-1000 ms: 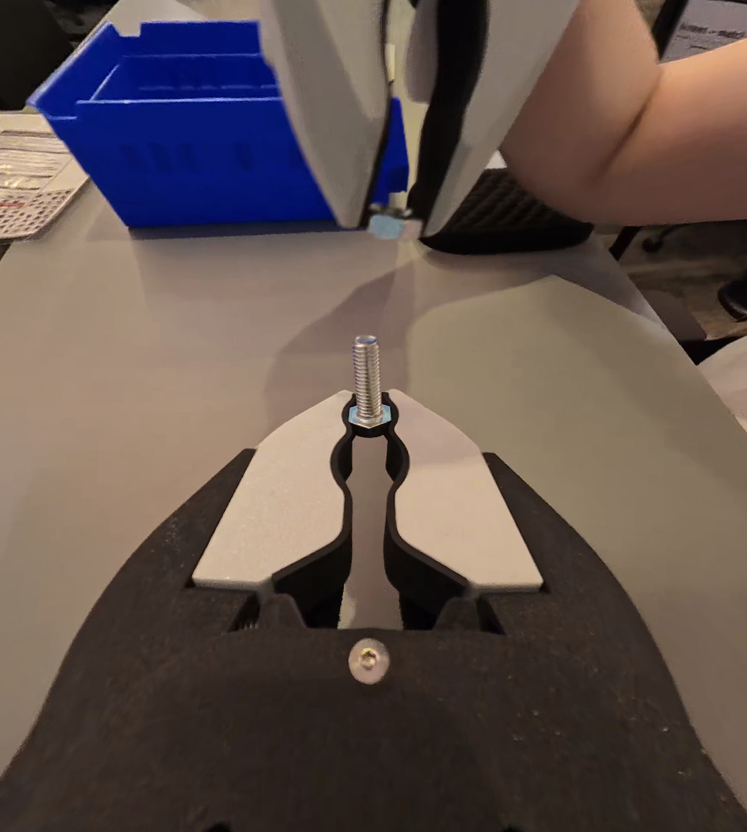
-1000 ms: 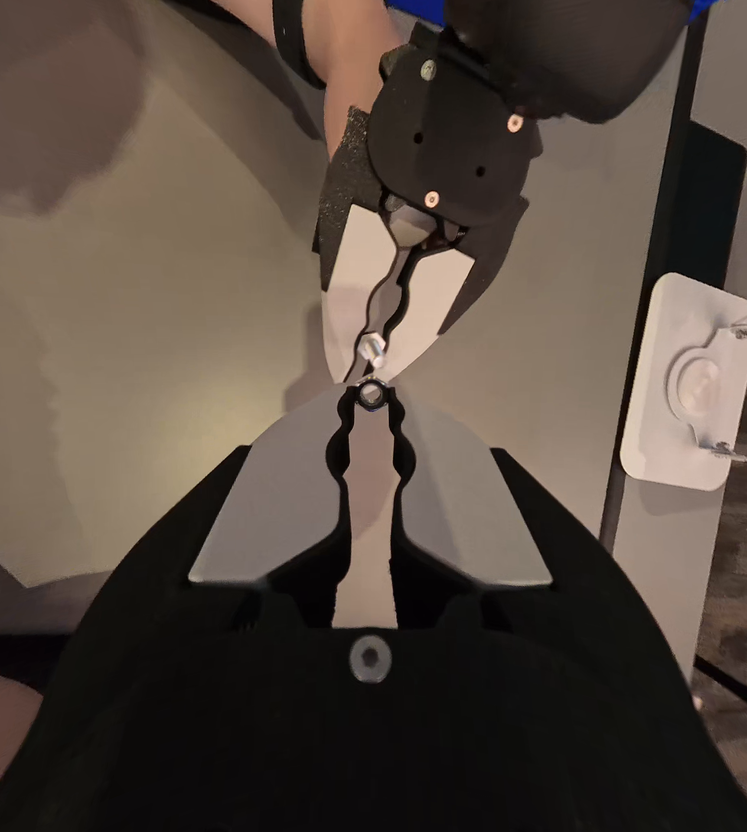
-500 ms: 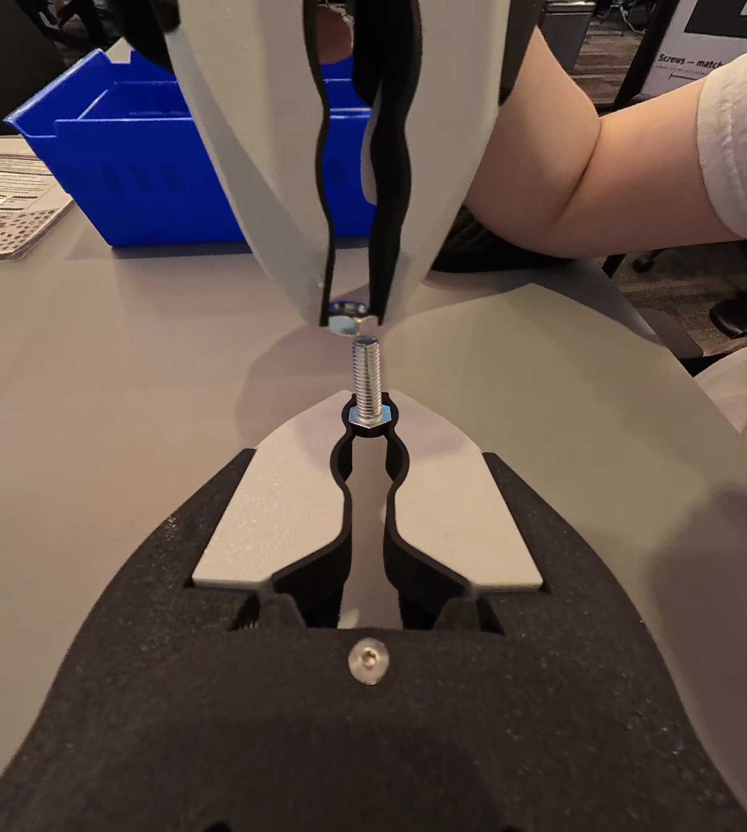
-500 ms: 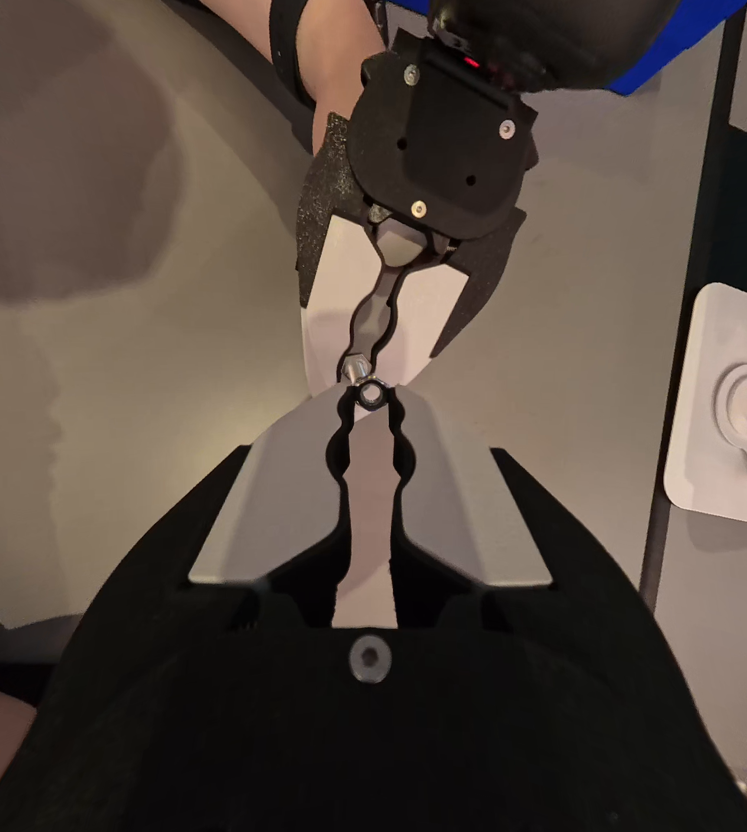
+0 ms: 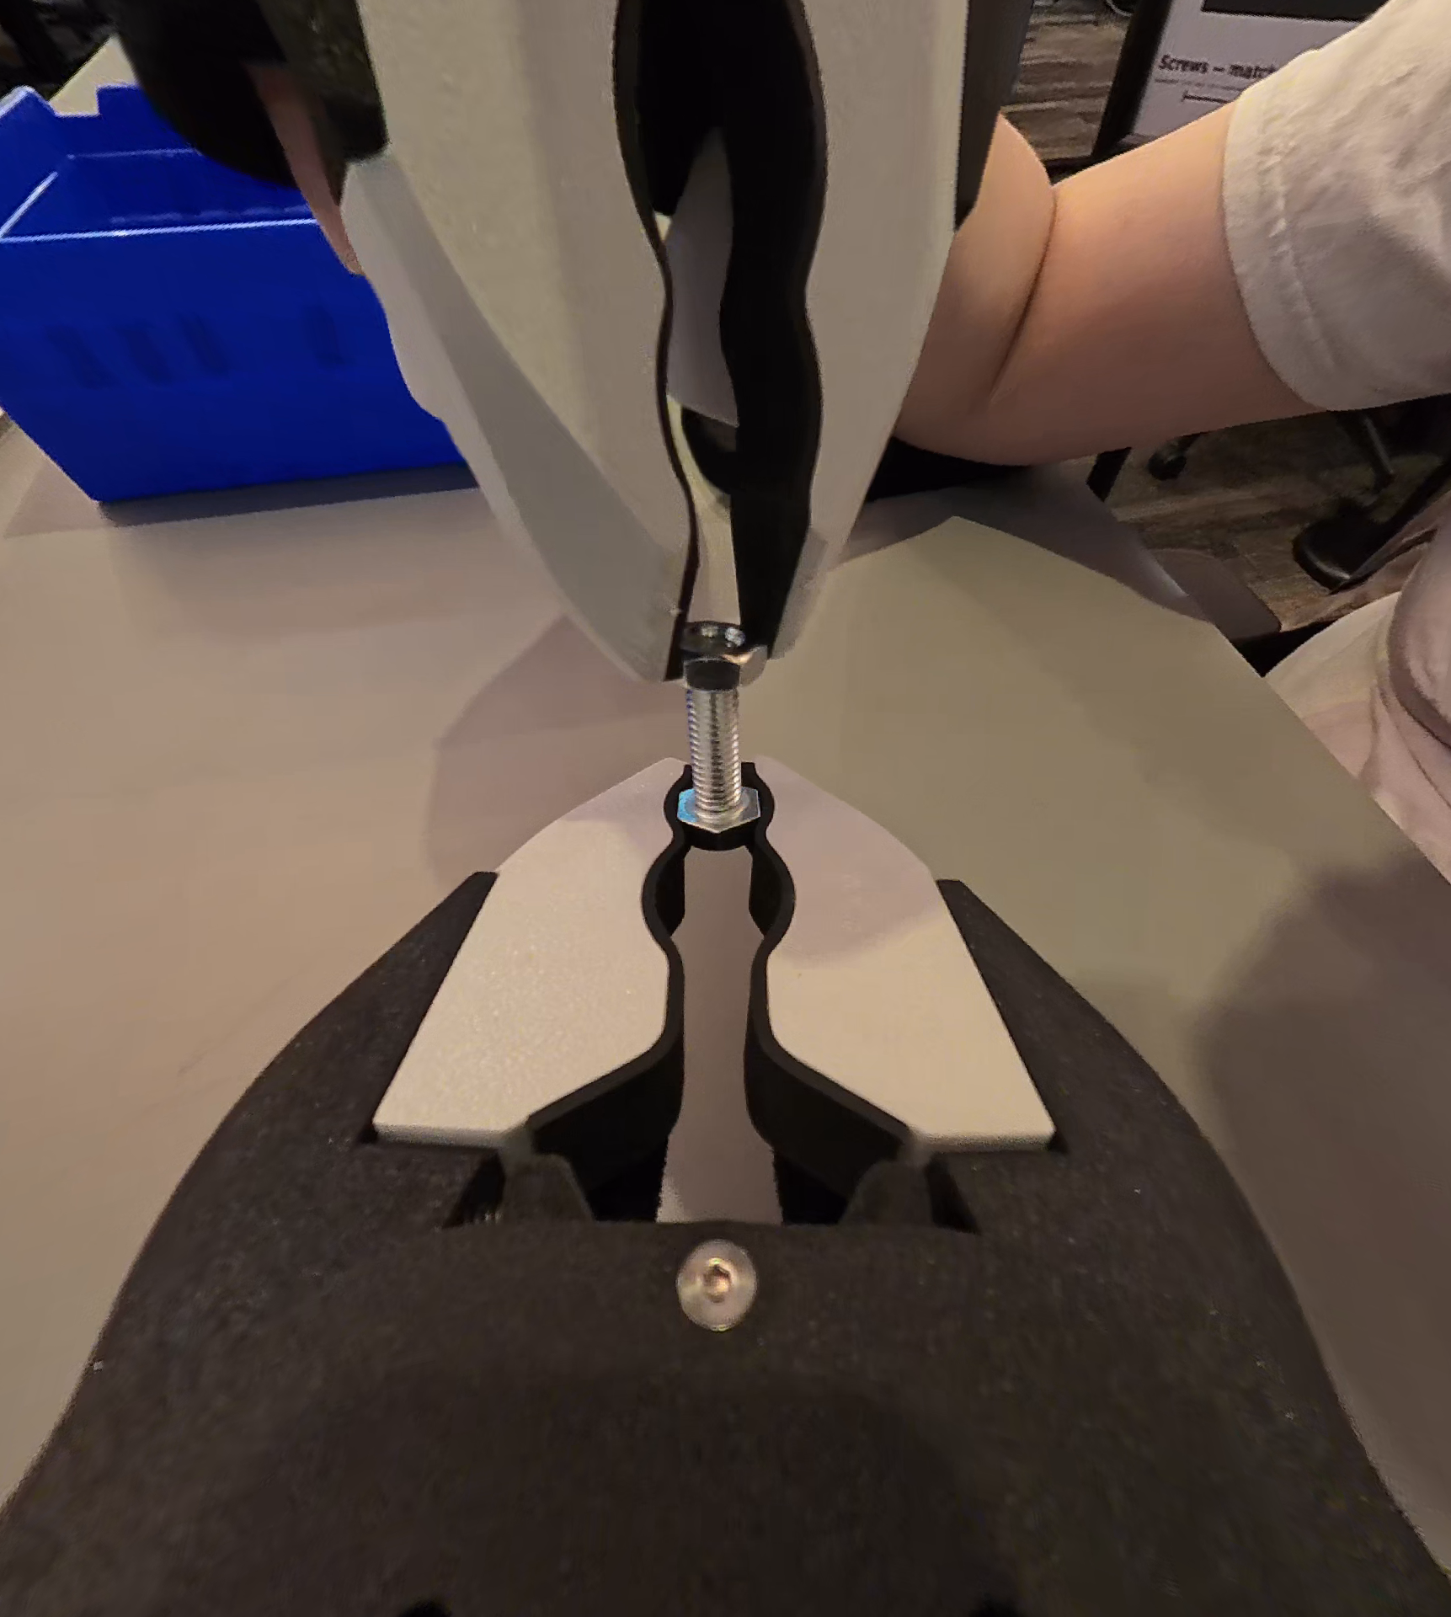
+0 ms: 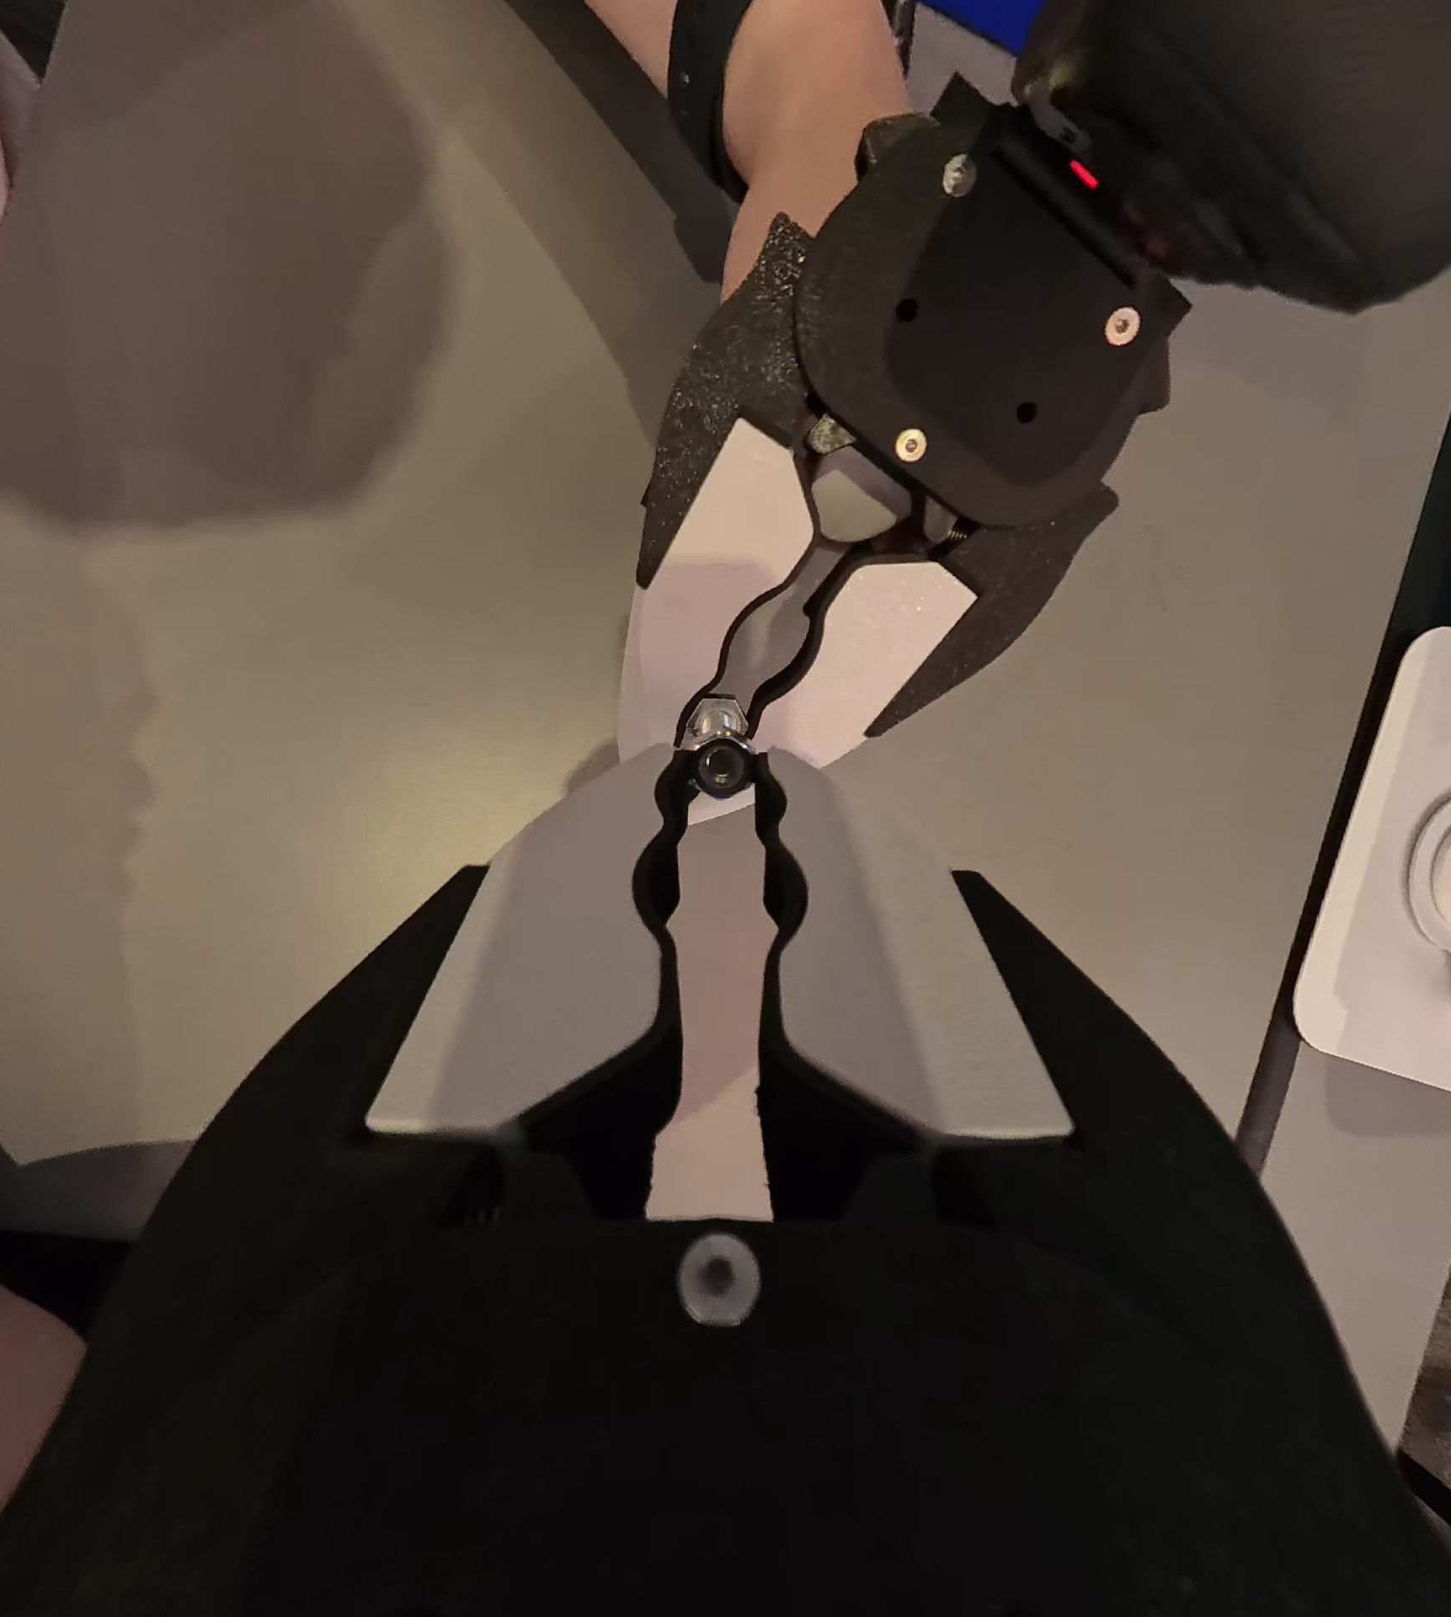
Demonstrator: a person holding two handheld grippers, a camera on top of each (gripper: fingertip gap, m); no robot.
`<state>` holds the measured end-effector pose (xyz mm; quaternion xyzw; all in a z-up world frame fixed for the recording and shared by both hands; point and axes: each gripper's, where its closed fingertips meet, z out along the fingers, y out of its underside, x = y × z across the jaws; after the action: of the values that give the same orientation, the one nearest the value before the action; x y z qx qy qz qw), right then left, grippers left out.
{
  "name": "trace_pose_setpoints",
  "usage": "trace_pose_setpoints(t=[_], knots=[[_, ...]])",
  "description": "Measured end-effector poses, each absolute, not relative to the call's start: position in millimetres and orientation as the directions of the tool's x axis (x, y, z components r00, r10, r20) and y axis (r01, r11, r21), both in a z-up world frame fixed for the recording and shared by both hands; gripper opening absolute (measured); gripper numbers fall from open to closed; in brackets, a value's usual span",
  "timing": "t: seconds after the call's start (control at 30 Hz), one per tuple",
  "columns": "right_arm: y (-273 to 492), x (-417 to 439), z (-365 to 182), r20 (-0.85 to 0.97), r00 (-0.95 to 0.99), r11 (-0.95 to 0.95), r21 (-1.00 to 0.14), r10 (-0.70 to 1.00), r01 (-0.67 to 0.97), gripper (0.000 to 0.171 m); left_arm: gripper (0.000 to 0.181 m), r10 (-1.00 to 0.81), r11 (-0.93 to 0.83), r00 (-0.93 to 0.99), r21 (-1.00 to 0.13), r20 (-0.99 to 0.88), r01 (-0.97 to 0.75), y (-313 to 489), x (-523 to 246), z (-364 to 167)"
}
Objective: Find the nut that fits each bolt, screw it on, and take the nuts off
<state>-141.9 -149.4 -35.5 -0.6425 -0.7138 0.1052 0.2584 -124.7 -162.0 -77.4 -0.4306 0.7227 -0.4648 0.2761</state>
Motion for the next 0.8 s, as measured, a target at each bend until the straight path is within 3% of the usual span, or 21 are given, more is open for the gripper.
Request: trace_pose_setpoints(t=[0.3,0.8], knots=[[-156.7,-146.6,-32.4,0.246,-0.057,0.172,-0.478,0.968,0.861,0.014,0.009,-0.857,0.25,-0.514,-0.905,-0.041,-0.344,-168.2,-128.9,-74.9],[-89.6,-147.1,-34.5,-0.017,0.4,-0.307,-0.673,0.916,0.673,0.014,0.009,-0.99,0.089,-0.137,-0.837,-0.017,-0.54,-94.3,-132.1,-79.4]])
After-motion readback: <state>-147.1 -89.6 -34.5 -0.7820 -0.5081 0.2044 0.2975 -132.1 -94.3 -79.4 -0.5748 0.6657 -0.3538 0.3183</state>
